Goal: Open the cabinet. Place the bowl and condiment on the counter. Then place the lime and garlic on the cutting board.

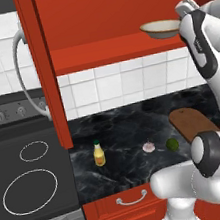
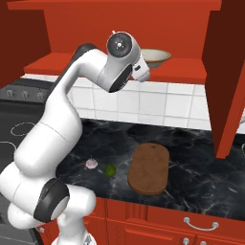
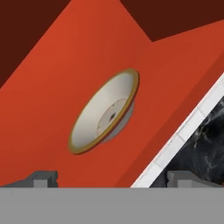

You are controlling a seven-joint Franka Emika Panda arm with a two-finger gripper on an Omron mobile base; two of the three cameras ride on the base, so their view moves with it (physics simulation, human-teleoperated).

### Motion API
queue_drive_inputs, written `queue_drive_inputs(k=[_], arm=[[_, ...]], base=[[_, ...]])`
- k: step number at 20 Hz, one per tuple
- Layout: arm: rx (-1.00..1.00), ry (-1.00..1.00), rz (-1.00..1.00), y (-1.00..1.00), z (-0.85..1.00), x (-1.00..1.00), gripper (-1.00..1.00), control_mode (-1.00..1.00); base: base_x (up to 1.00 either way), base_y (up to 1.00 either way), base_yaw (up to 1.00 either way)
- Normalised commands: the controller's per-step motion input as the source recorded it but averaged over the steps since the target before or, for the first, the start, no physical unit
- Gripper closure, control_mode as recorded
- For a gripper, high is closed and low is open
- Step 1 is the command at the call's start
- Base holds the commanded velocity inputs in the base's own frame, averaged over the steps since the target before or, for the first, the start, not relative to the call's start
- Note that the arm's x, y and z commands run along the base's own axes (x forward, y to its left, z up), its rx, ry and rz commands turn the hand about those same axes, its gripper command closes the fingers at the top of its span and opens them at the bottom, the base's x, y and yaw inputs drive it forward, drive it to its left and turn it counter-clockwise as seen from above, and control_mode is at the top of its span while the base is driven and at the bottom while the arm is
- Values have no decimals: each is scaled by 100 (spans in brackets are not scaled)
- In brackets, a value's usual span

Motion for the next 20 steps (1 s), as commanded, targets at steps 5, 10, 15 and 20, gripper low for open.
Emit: queue_drive_inputs(k=[5, 10, 15, 20], arm=[[0, 0, 0, -12, -3, 23, -100, -100], [0, 0, 0, -21, -5, 11, -100, -100], [0, 1, 0, -14, -3, 10, -100, -100], [0, 2, 0, -1, -9, 8, -100, -100]], base=[[0, 0, 0], [0, 0, 0], [0, 0, 0], [0, 0, 0]])
